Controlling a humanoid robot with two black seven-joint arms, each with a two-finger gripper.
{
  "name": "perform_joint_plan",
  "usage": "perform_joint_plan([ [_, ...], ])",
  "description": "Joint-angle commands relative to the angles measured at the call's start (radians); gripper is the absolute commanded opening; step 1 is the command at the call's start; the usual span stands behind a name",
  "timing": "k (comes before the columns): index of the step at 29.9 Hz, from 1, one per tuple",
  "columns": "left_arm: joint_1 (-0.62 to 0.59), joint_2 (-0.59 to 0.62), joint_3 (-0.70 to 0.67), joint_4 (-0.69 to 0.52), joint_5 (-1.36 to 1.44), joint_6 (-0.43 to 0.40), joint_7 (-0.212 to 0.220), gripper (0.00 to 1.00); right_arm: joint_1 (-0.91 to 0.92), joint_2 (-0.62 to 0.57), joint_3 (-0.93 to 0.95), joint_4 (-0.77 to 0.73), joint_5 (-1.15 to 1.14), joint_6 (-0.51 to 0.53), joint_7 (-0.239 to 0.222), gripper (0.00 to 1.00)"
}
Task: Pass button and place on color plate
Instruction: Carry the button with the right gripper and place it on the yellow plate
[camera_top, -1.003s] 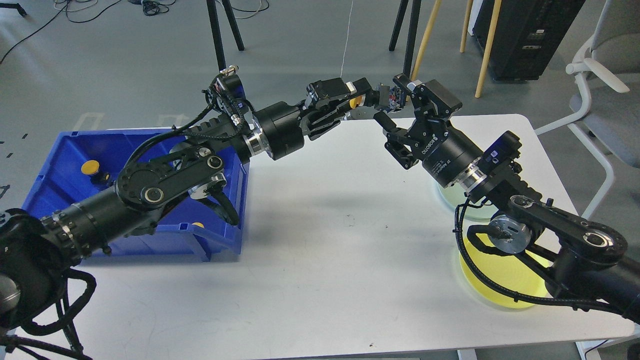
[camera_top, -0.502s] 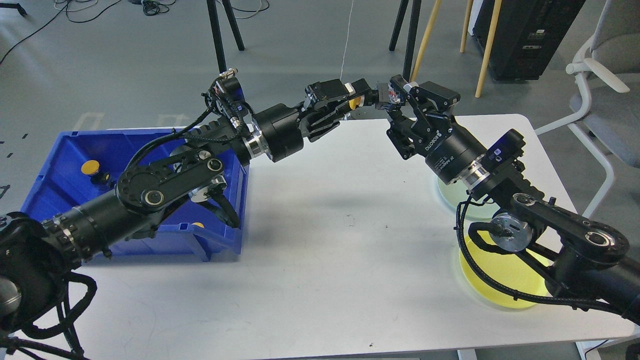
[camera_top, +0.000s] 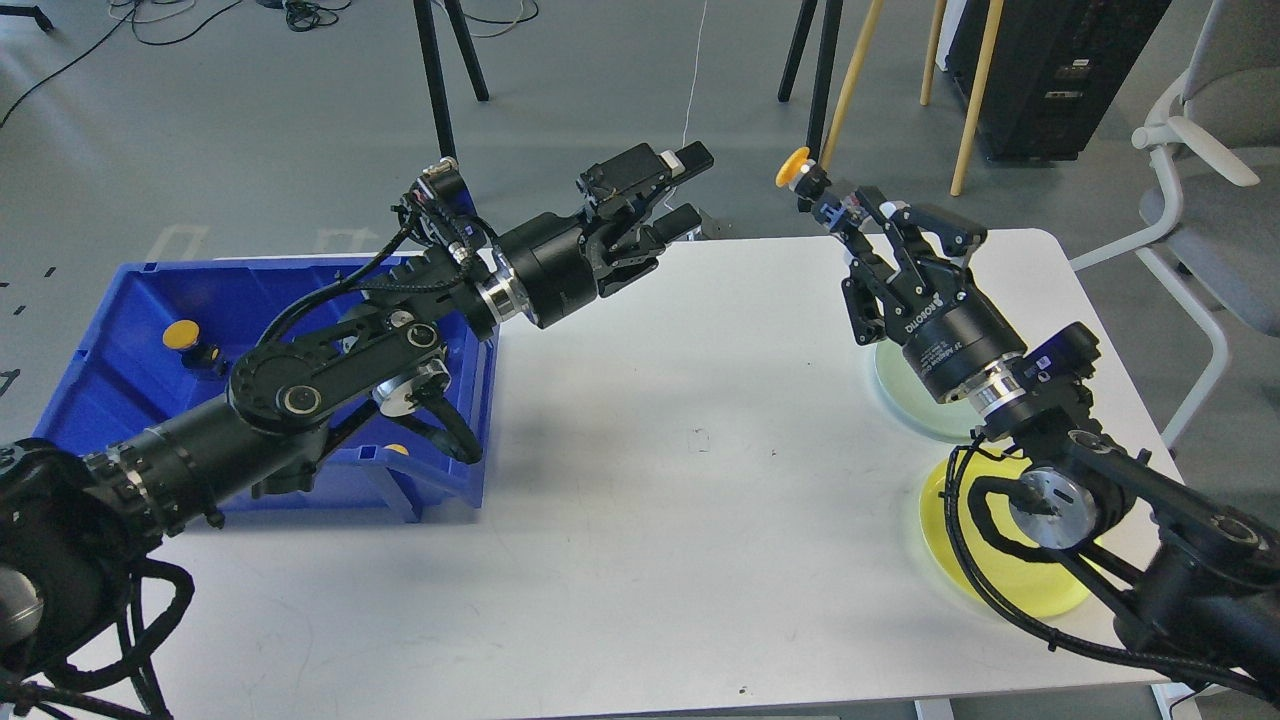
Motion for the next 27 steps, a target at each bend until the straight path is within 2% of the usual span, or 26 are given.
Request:
perform_joint_plan([
  [1, 0.000, 0.024, 0.000, -0.001, 0.003, 0.001, 0.000, 0.84, -0.215, -0.112, 0.056, 0.163, 0.002, -0.131, 0.000, 0.00],
  [3, -0.001, 0.060, 0.006, -0.006, 0.008, 0.001, 0.000, 0.84, -0.330, -0.150, 0.064, 0.220, 0.014, -0.224, 0.000, 0.00],
  [6, -0.013, 0.158, 0.017, -0.033, 0.052, -0.004, 0.000, 0.84, -0.491, -0.164, 0.073, 0.241, 0.124, -0.347, -0.024, 0.00],
  [10, -0.047, 0.323, 0.046, -0.113, 0.261, -0.016, 0.000, 0.84, -0.637, -0.164, 0.101, 0.234, 0.280, -0.355, -0.023, 0.00],
  [13, -0.127, 0.449, 0.194, -0.141, 0.413, -0.042, 0.000, 0.84, -0.687, -0.151, 0.124, 0.231, 0.332, -0.355, -0.012, 0.00],
  [16, -0.231, 0.521, 0.377, -0.127, 0.537, -0.051, 0.000, 0.84, -0.701, -0.147, 0.153, 0.228, 0.381, -0.354, -0.010, 0.02],
  [18, -0.279, 0.552, 0.454, -0.115, 0.629, -0.053, 0.000, 0.84, -0.696, -0.147, 0.157, 0.230, 0.413, -0.354, -0.010, 0.14],
  [21, -0.293, 0.571, 0.500, -0.060, 0.755, -0.056, 0.000, 0.84, -0.699, -0.146, 0.187, 0.230, 0.430, -0.354, -0.010, 0.40],
  [22, -0.288, 0.571, 0.502, -0.034, 0.787, -0.056, 0.000, 0.84, -0.699, -0.146, 0.191, 0.231, 0.432, -0.352, -0.010, 0.61],
  [23, -0.284, 0.571, 0.503, -0.009, 0.813, -0.056, 0.000, 0.84, -0.696, -0.146, 0.193, 0.233, 0.432, -0.351, -0.010, 0.95],
  [27, -0.264, 0.568, 0.503, 0.075, 0.884, -0.056, 0.000, 0.84, -0.699, -0.146, 0.233, 0.244, 0.433, -0.325, -0.009, 0.99],
])
